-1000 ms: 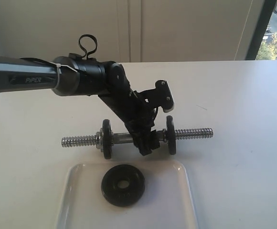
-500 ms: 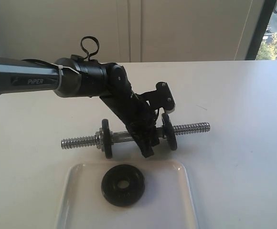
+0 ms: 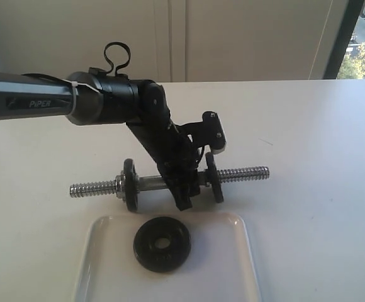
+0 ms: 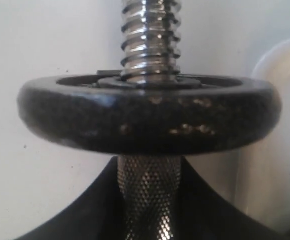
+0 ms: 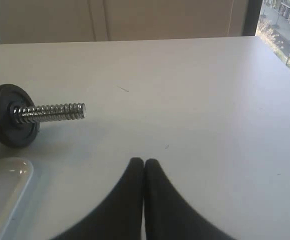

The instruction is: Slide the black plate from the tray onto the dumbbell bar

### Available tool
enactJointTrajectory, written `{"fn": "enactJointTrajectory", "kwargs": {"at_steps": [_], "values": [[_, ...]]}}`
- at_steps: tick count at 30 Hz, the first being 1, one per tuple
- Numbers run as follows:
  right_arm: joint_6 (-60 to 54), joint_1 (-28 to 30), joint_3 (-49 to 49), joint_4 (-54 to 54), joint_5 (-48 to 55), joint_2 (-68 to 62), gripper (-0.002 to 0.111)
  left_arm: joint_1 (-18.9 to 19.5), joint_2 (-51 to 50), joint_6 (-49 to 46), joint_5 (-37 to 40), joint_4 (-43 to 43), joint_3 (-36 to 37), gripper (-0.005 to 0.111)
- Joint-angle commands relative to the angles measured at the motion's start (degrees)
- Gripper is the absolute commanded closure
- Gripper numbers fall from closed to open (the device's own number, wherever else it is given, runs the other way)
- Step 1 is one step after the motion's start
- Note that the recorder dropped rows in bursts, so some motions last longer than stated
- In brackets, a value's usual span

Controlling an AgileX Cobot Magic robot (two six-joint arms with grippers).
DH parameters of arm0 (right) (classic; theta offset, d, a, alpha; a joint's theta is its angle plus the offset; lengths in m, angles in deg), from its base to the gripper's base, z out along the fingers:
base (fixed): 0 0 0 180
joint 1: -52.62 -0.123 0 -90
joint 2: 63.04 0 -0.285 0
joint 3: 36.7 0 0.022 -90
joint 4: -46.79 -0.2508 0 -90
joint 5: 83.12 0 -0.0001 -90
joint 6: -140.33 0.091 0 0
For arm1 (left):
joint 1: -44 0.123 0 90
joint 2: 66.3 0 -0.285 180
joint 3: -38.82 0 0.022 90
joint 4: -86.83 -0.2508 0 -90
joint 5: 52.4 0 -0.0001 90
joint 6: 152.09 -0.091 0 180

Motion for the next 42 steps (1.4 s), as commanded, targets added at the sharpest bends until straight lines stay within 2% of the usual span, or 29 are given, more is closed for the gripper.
{"fn": "enactJointTrajectory", "kwargs": {"at_steps": [1,10,17,19,21,22,24,28,31,34,36,40,42], "values": [[0.06,-0.02,-0.28,0.2,-0.4,0.3,0.108,1.05,3.94,1.88,0.5,0.33,-0.52,0.107],[0.06,-0.02,-0.28,0.49,-0.4,0.3,0.108,2.76,6.02,1.88,0.5,0.33,-0.52,0.107],[0.06,-0.02,-0.28,0.64,-0.4,0.3,0.108,2.95,6.31,-0.34,3.74,-1.13,-0.52,0.107],[0.06,-0.02,-0.28,0.53,-3.93,0.3,0.108,2.95,6.31,-0.34,4.53,-2.1,-0.52,0.107],[3.33,-0.02,-0.28,-2.73,-12.01,0.3,0.108,2.95,6.31,0.06,4.53,-2.92,-0.52,0.107],[8.71,-0.02,-0.28,-9.25,-18.04,0.3,0.108,2.95,6.31,0.06,4.53,-2.92,-0.52,0.107],[15.98,-0.02,-0.28,-14.15,-27.12,0.3,0.108,2.95,6.31,0.06,4.3,-2.92,-0.52,0.107],[21.07,-0.02,-0.28,-15.47,-37.15,0.3,0.108,2.95,6.31,0.18,4.3,-2.92,-0.52,0.107],[29.78,-0.02,-0.28,-12.1,-32.43,0.3,0.108,3.08,6.31,1.9,4.3,-2.92,-0.52,0.107],[31.55,-0.92,1.36,-6.99,-16.37,-0.56,0.108,3.65,6.31,2.47,4.41,-1.82,-0.52,0.107],[30.51,-2.35,2.32,-8.64,-13.56,-3.92,0.108,4.15,6.31,4.14,4.54,-1.82,-0.52,0.107],[16.25,-7.84,7.9,-13.31,-9.69,-14.54,0.108,5.22,6.31,4.15,4.54,-1.82,-0.52,0.107],[2.98,-11.48,12.94,-19.99,-5.03,-22.96,0.108,5.6,6.31,4.15,4.54,-1.69,-0.52,0.107]]}}
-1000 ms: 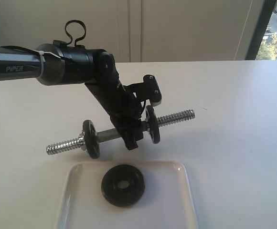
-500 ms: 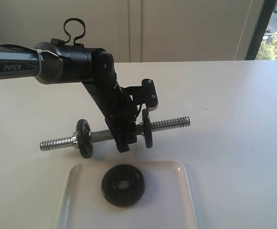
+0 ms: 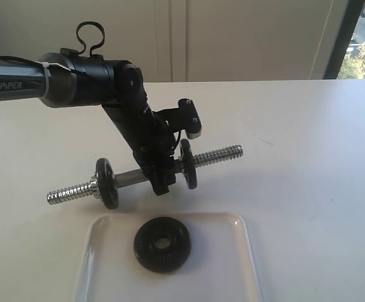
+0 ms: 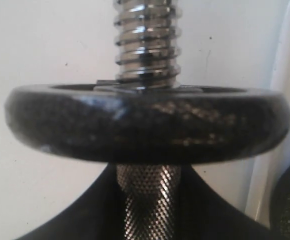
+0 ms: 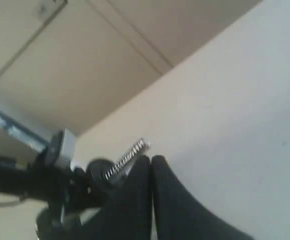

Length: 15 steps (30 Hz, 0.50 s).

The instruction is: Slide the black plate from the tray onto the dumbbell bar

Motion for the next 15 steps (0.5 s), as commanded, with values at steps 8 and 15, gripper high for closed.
{"fn": "enactJointTrajectory", "kwargs": {"at_steps": [8,15], "values": [[-52.81,-20.25,28.66,-22.35,18.81,-53.58,0.108,0.92,3.35,0.66,-1.06,3.32,-0.89,0.107],[-20.72,-37.01,42.27,14.05,15.91,-73.68,0.108,1.14,3.35,0.66,-1.42,3.45,-0.89,0.107]]}}
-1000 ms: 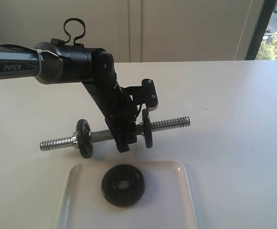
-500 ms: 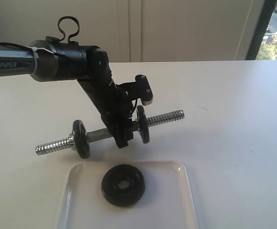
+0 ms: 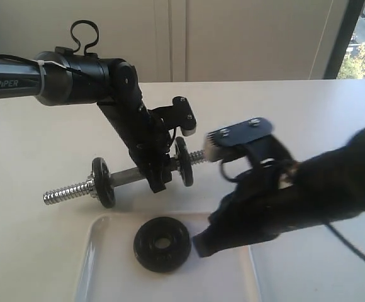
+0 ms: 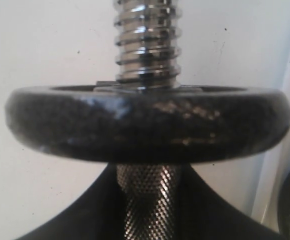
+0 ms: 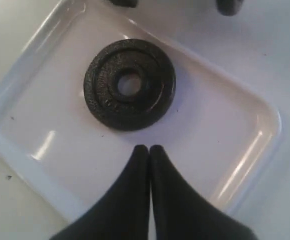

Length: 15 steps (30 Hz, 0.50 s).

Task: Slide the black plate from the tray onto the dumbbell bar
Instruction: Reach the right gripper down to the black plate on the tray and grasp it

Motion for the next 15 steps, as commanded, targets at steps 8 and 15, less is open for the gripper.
{"fn": "enactJointTrajectory", "kwargs": {"at_steps": [8,15], "values": [[26.32,-12.22,13.18,28.79,1.56,-14.45,0.106,0.3,3.35,0.27,-1.64,3.24,-0.89,0.107],[27.17,-12.22,13.31,23.38,-5.77,-15.31,0.016,0.3,3.35,0.27,-2.55,3.24,-0.89,0.107]]}}
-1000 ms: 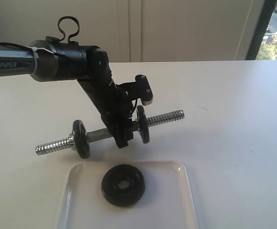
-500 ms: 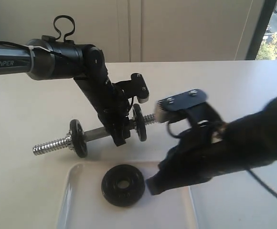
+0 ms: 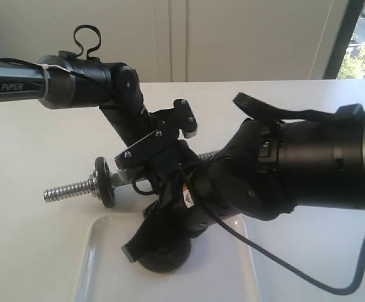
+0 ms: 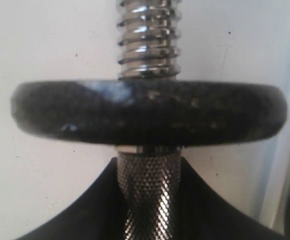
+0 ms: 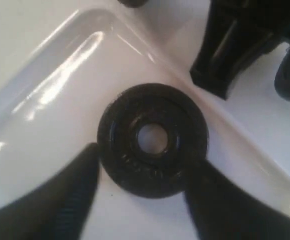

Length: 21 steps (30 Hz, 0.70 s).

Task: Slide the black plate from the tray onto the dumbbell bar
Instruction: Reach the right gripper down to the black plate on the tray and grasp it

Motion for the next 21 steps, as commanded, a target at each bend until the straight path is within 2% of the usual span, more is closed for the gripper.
{"fn": "enactJointTrajectory", "kwargs": {"at_steps": [1,9,21], "values": [[1.43,-0.06,0.38,-3.59,-4.21,-0.12,0.003,0.2,4.53,0.27,-1.41,2.54,-0.89,0.107],[6.6,-0.06,0.38,-3.59,-4.51,-2.77,0.004,0.2,4.53,0.27,-1.76,2.54,-0.89,0.107],[6.73,-0.06,0.38,-3.47,-7.44,-10.5,0.004,0.2,4.53,0.27,-1.76,2.54,-0.89,0.107]]}}
